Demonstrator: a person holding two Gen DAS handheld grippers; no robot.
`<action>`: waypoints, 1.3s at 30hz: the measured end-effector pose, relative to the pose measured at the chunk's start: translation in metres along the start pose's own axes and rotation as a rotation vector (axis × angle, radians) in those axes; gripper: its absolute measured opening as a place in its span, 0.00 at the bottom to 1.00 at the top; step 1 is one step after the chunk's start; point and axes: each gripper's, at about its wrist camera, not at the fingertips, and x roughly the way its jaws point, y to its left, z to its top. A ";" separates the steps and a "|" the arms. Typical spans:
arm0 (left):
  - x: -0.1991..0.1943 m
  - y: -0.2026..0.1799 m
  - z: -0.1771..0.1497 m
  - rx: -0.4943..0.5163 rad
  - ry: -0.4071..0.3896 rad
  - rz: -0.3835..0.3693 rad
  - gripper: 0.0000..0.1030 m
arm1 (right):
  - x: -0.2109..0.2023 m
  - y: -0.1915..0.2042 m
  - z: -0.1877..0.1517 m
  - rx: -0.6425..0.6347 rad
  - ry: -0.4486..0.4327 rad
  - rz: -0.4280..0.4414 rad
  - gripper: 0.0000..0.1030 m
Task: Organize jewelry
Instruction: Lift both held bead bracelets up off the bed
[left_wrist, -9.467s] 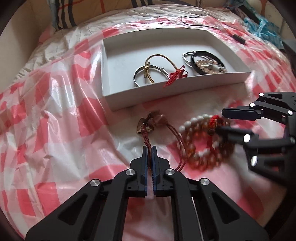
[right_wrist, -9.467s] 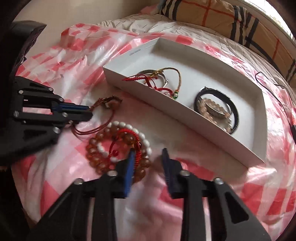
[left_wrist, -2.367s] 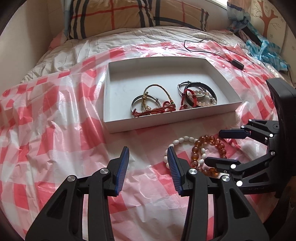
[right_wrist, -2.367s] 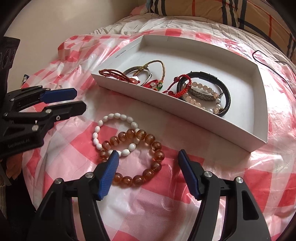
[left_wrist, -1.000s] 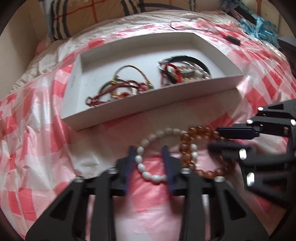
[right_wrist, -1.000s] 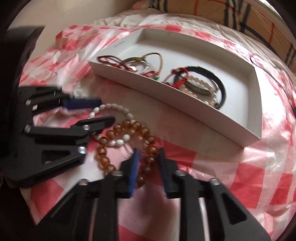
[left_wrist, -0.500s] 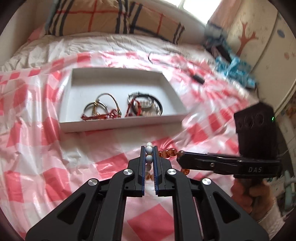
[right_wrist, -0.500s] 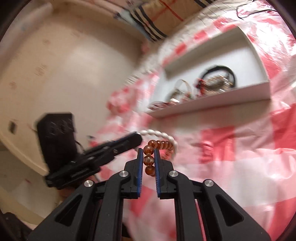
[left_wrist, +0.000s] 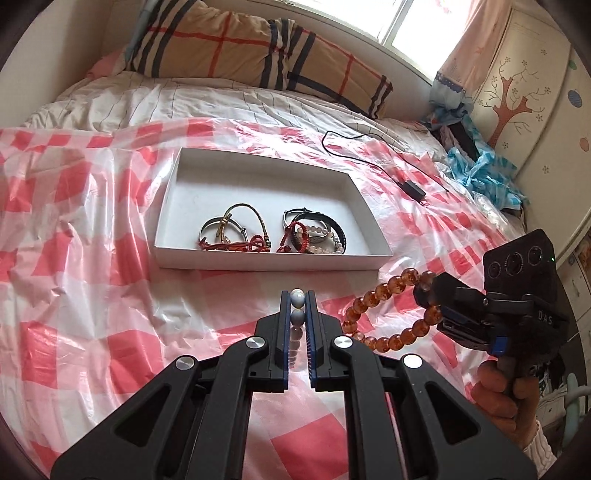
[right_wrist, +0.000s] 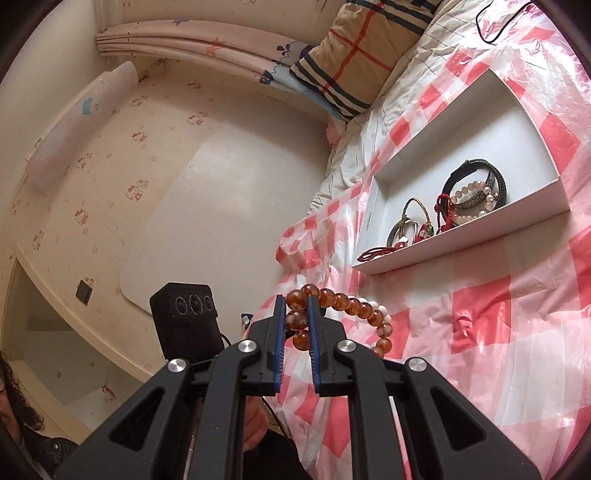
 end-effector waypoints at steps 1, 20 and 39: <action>0.000 -0.001 0.000 0.006 -0.006 0.004 0.07 | 0.001 0.000 0.000 0.001 0.003 0.000 0.12; -0.001 -0.010 0.003 0.041 -0.054 0.041 0.07 | -0.001 -0.006 0.002 0.018 -0.009 0.014 0.12; -0.004 -0.027 0.006 0.107 -0.097 0.077 0.07 | -0.003 -0.008 0.005 0.035 -0.023 0.047 0.12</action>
